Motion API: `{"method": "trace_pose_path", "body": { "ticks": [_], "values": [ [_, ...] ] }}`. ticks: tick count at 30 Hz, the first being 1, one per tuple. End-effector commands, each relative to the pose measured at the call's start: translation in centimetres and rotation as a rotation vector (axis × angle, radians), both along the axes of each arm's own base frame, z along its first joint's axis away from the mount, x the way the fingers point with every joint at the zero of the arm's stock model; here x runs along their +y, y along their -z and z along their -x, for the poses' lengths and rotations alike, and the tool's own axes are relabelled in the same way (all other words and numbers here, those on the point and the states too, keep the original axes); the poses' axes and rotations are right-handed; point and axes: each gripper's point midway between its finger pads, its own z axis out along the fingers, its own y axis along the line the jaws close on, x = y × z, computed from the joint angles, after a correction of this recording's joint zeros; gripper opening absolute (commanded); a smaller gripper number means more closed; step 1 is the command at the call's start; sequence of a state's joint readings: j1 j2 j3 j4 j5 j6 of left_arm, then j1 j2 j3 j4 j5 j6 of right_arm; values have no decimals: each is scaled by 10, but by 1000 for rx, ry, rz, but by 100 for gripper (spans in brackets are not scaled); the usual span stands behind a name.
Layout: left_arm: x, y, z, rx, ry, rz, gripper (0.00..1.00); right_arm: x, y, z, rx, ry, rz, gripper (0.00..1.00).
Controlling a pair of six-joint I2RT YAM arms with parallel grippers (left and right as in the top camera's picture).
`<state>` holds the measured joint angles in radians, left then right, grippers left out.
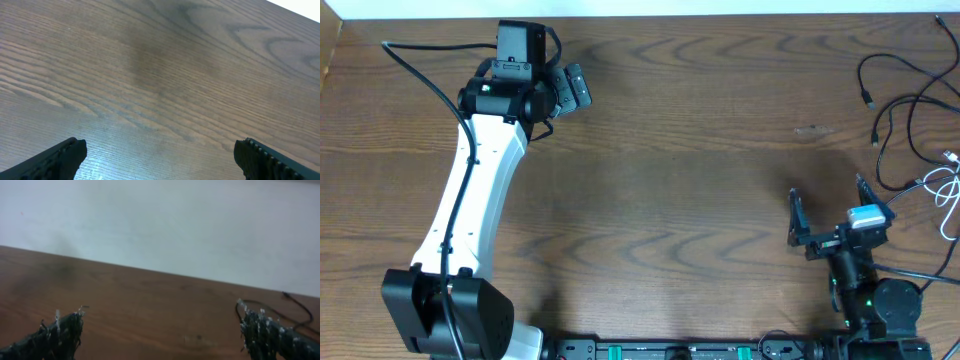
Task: Untangle cables
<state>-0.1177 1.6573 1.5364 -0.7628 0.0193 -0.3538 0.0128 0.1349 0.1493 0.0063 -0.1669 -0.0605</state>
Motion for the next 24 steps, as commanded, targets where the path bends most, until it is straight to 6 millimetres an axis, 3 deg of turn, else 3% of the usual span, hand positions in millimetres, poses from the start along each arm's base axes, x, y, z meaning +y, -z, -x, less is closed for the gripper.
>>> {"method": "trace_pose_path", "body": {
  "ticks": [1, 11, 24],
  "values": [
    [3, 0, -1, 2, -3, -16, 100, 0, 14, 1, 0, 3, -15, 99],
    [4, 0, -1, 2, -3, -16, 100, -2, 58, 2, 86, 16, -9, 99],
    [4, 0, -1, 2, -3, -16, 100, -4, 58, 1, 86, 26, -9, 99]
  ]
}}
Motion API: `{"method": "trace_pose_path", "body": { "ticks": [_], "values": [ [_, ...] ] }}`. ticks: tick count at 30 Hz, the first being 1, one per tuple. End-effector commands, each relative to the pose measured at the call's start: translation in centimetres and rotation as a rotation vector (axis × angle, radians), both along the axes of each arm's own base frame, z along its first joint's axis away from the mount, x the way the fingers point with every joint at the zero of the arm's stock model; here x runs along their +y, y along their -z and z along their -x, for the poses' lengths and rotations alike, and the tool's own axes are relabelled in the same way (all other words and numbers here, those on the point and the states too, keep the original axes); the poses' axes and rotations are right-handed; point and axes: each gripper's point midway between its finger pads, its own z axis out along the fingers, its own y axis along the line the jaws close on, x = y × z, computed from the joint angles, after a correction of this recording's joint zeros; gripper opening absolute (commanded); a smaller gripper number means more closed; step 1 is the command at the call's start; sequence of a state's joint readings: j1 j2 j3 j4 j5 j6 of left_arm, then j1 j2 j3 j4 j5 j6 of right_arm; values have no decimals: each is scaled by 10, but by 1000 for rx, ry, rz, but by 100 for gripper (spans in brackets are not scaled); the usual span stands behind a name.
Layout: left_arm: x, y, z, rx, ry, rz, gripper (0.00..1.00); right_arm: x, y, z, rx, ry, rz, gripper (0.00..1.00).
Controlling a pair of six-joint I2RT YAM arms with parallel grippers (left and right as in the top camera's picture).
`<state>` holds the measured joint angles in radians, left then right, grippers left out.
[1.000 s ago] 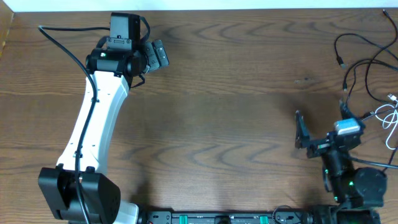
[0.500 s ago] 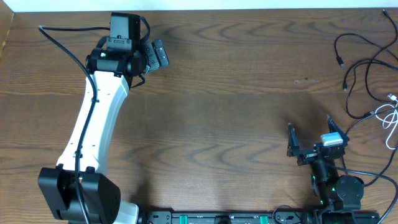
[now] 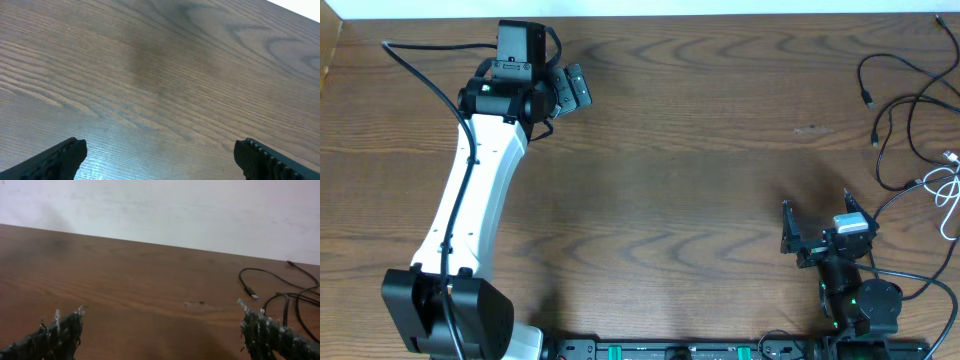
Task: Untangle cables
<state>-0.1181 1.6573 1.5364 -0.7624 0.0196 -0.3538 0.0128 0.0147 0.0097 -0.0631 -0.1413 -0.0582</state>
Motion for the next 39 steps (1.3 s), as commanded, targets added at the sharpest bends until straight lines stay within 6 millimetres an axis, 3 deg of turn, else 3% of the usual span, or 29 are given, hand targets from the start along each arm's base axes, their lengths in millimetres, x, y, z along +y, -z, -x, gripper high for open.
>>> {"method": "trace_pose_path", "body": {
  "ticks": [1, 25, 30, 34, 39],
  "values": [
    [4, 1, -1, 3, -3, -17, 100, 1, 0, 0, -3, 1, -8, 99],
    [10, 2, 5, 21, -11, -51, 100, 1, 0, 0, -3, 1, -8, 99],
    [25, -35, 23, -84, -42, -110, 100, 1, 0, 0, -3, 1, -8, 99],
    [25, -67, 28, -304, -16, -115, 100, 1, 0, 0, -3, 1, -8, 99],
    [28, -89, 51, -500, 18, -149, 100, 1, 0, 0, -3, 1, -8, 99]
  ]
}}
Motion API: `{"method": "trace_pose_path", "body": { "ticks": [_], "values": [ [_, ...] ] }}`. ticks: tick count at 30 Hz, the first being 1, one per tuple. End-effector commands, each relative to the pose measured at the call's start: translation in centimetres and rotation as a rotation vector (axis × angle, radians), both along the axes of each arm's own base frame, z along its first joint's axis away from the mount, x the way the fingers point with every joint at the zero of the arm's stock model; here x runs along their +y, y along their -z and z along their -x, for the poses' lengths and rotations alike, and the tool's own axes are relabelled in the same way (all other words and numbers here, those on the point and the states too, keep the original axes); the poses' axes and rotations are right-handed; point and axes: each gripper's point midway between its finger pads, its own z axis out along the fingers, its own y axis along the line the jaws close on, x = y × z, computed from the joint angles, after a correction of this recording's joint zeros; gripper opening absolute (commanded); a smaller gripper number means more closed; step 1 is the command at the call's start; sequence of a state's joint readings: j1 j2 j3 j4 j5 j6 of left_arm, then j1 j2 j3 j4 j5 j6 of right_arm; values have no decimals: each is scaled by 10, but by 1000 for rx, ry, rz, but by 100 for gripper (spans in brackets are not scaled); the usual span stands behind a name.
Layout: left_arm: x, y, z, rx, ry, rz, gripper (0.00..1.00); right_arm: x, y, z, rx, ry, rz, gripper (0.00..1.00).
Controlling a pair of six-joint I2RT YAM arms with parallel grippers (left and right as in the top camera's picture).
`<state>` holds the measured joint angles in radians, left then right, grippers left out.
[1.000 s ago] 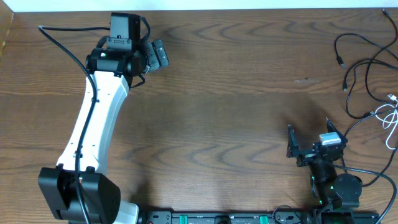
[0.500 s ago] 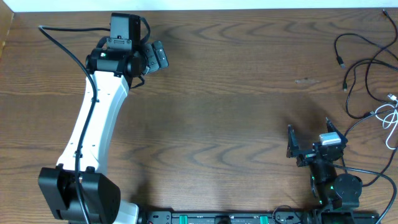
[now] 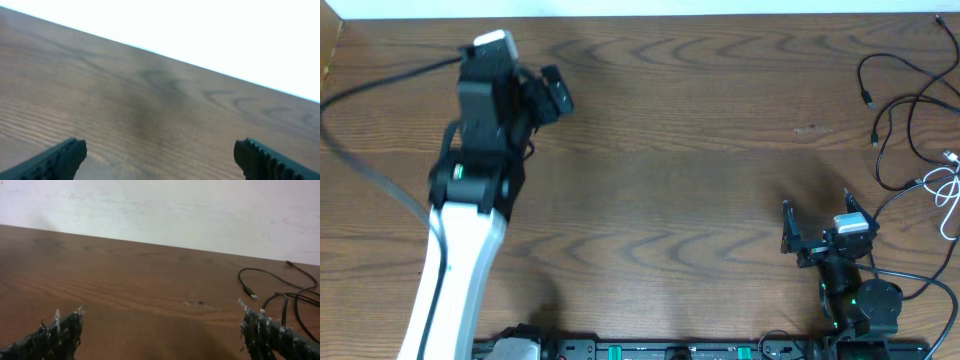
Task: Untangle cables
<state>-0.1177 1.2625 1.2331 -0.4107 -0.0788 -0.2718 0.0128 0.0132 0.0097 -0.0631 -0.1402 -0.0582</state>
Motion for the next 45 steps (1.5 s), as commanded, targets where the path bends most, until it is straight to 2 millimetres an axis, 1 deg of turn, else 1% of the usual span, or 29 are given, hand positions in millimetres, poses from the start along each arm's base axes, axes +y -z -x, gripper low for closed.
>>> {"method": "trace_pose_path", "body": {
  "ticks": [1, 3, 4, 5, 7, 10, 11, 16, 19, 20, 25, 29, 32, 37, 40, 45],
  "values": [
    [9, -2, 27, -91, 23, -92, 100, 1, 1, 0, -1, -1, -8, 99],
    [15, 0, 42, -113, 15, -99, 100, 1, 1, 0, -1, -1, -8, 99],
    [20, 4, 51, -117, 3, -100, 100, 1, 1, 0, -1, -1, -8, 99],
    [30, 15, 66, -115, -24, -101, 100, 1, 1, 0, -1, -1, -8, 99],
    [40, 27, 81, -119, -53, -102, 100, 1, 1, 0, -1, -1, -8, 99],
    [51, 43, 99, -170, -87, -100, 100, 1, 1, 0, -1, -1, -8, 99],
    [54, 50, 107, -211, -98, -99, 100, 1, 1, 0, -1, -1, -8, 99],
    [57, 69, 126, -343, -116, -104, 100, 1, 1, 0, -1, -1, -8, 99],
    [57, 83, 134, -387, -118, -103, 100, 1, 1, 0, -1, -1, -8, 99],
    [57, 91, 137, -399, -119, -102, 100, 1, 1, 0, -1, -1, -8, 99],
    [56, 117, 146, -425, -120, -102, 100, 1, 1, 0, -1, -1, -8, 99],
    [56, 129, 150, -443, -121, -102, 100, 1, 1, 0, -1, -1, -8, 99],
    [56, 138, 151, -435, -120, -101, 100, 1, 1, 0, -1, -1, -8, 99],
    [56, 161, 156, -345, -116, -103, 100, 1, 1, 0, -1, -1, -8, 99],
    [56, 157, 157, -364, -117, -103, 100, 1, 1, 0, -1, -1, -8, 99],
    [56, 157, 157, -364, -117, -103, 100, 1, 1, 0, -1, -1, -8, 99]
  ]
}}
